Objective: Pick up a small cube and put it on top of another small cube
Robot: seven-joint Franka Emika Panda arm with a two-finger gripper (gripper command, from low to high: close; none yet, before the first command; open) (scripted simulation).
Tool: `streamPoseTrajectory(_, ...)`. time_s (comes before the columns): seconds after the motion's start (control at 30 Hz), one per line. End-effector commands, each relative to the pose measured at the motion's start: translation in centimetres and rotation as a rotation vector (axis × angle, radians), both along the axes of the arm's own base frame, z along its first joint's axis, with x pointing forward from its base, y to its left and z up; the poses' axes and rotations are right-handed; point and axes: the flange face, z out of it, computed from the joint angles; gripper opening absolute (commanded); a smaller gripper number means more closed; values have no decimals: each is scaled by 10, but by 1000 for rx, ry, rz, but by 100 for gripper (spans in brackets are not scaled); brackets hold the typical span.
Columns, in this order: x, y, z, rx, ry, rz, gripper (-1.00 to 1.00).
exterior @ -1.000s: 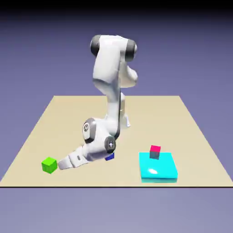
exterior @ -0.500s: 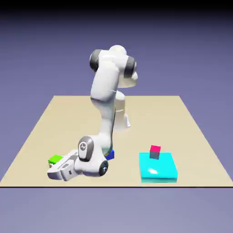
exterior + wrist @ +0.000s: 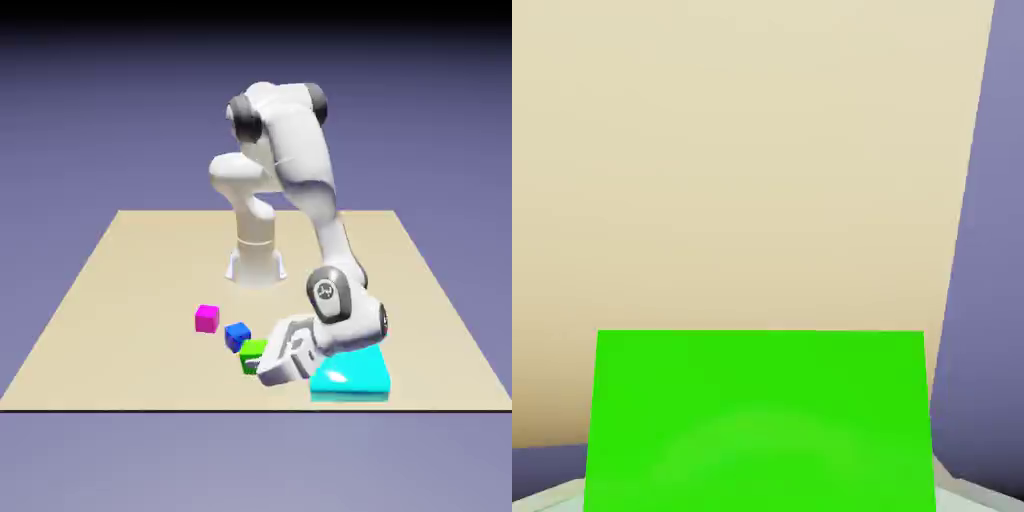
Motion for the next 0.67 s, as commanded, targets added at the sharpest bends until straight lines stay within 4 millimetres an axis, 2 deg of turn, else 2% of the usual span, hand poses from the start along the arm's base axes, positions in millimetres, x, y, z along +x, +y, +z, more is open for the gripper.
streamPoseTrajectory(0.0, -9, 20, 6, 2, -4, 39, -100)
streamPoseTrajectory(0.13, -54, 93, 34, 5, -22, 193, -100)
streamPoseTrajectory(0.23, -109, 135, 43, -76, -26, 440, -100)
streamPoseTrajectory(0.33, -166, 166, 53, -165, -52, 690, -100)
streamPoseTrajectory(0.37, -177, 168, 51, -198, -55, 759, -100)
streamPoseTrajectory(0.4, -178, 162, 45, -229, -44, 802, -100)
streamPoseTrajectory(0.5, -148, 123, 12, -244, -35, 818, -100)
streamPoseTrajectory(0.53, -145, 119, 8, -244, -34, 818, -100)
streamPoseTrajectory(0.57, -145, 119, 8, -244, -34, 818, 100)
streamPoseTrajectory(0.6, -145, 119, 8, -244, -34, 818, 100)
streamPoseTrajectory(0.63, -155, 133, 20, -244, -35, 818, 100)
